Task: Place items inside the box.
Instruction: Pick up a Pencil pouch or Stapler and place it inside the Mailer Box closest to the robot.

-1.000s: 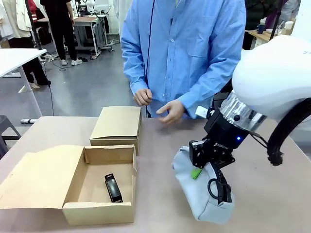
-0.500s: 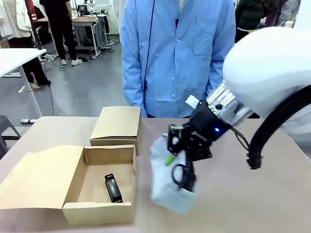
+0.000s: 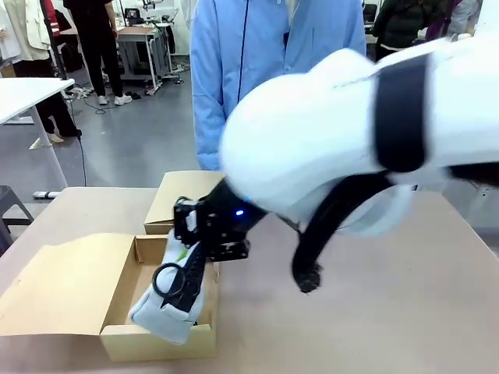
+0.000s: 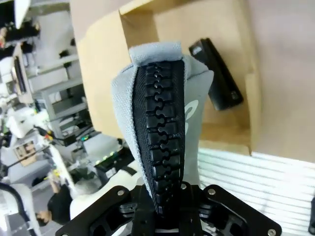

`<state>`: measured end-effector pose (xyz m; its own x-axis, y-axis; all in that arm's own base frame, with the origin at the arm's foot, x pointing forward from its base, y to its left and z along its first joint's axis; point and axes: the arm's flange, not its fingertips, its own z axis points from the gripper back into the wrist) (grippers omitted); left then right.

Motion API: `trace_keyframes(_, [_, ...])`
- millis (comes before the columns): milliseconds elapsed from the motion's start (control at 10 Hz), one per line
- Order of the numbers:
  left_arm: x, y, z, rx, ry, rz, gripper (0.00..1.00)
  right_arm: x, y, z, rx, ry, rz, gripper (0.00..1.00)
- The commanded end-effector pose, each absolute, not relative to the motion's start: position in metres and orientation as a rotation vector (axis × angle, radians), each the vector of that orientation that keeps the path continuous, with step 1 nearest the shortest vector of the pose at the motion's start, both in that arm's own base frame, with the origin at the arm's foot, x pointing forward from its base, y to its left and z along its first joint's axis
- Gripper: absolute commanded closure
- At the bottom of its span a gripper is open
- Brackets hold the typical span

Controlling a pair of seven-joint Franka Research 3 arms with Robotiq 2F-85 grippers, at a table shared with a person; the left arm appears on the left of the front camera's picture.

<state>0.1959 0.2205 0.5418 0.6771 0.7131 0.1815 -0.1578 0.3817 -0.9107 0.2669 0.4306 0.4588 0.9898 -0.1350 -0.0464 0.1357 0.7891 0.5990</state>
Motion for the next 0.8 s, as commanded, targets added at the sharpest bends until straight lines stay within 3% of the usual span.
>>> trace_keyframes(0, [0.194,0.219,0.542,-1.047,-0.645,0.587,0.00,0.261,0.406,0.467,0.672,0.030,-0.193,0.95])
trace_keyframes(700, [0.194,0.219,0.542,-1.047,-0.645,0.587,0.00,0.312,0.483,0.440,0.629,-0.104,-0.146,0.95])
